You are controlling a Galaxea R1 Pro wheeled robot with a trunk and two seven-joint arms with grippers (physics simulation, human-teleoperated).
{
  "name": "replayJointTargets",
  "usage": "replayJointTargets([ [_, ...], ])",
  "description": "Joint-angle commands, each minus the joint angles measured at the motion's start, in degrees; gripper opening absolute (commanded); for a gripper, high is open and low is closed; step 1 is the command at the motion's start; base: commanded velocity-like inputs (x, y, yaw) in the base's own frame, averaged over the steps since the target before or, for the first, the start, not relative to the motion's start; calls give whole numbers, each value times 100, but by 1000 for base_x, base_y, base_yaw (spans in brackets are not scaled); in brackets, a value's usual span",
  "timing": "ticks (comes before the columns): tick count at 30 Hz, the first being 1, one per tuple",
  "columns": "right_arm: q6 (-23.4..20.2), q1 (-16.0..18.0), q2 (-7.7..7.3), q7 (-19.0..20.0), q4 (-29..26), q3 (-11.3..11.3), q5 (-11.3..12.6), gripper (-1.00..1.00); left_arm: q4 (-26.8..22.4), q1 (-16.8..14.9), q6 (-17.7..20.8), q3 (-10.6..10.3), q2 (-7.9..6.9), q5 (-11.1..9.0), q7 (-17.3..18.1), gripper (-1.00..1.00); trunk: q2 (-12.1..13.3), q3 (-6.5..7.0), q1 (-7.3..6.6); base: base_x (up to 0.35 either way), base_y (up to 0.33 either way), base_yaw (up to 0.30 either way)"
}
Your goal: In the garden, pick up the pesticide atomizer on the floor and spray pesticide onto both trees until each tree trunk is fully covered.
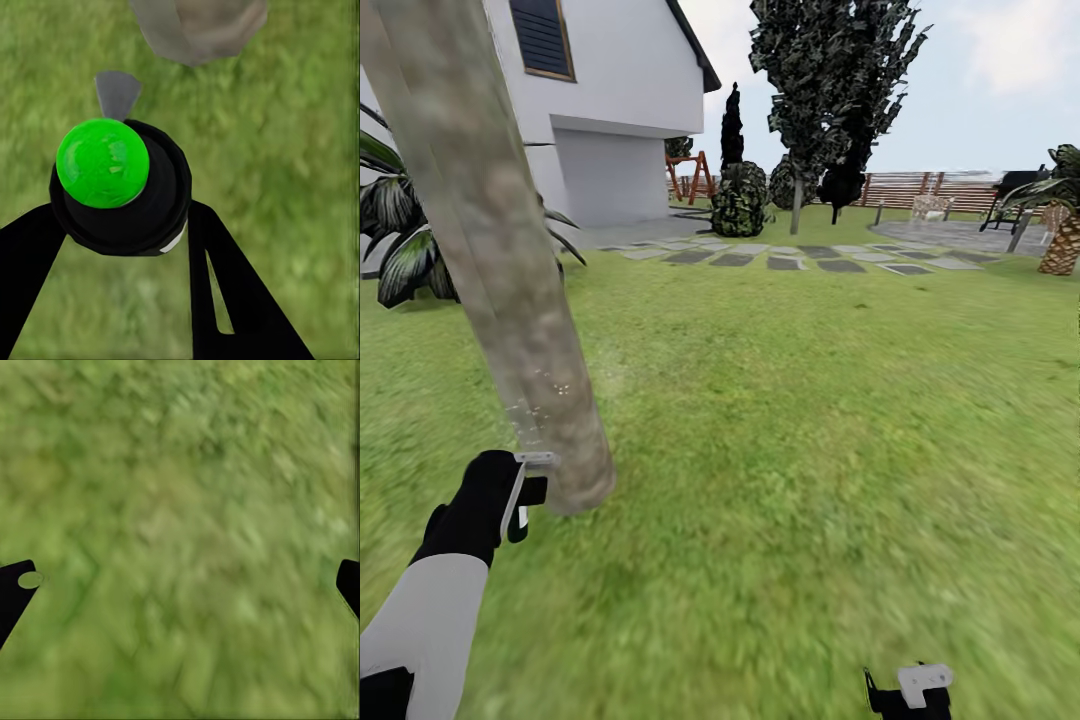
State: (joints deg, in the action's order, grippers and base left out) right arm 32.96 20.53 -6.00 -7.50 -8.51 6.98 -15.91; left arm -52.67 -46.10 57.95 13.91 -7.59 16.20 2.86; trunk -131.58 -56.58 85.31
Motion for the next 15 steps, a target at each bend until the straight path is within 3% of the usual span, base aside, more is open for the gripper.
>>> replayJointTargets([
  [1, 16, 4, 2, -20, 7, 36, -61, 100, -7, -4, 23, 7, -2, 41, 30, -100, -2, -5, -1, 5, -274, 0],
  [15, 17, 4, 2, -15, 7, 33, -61, 100, -7, -4, 23, 49, -68, 50, 25, -100, -2, -5, -1, 17, -275, 0],
])
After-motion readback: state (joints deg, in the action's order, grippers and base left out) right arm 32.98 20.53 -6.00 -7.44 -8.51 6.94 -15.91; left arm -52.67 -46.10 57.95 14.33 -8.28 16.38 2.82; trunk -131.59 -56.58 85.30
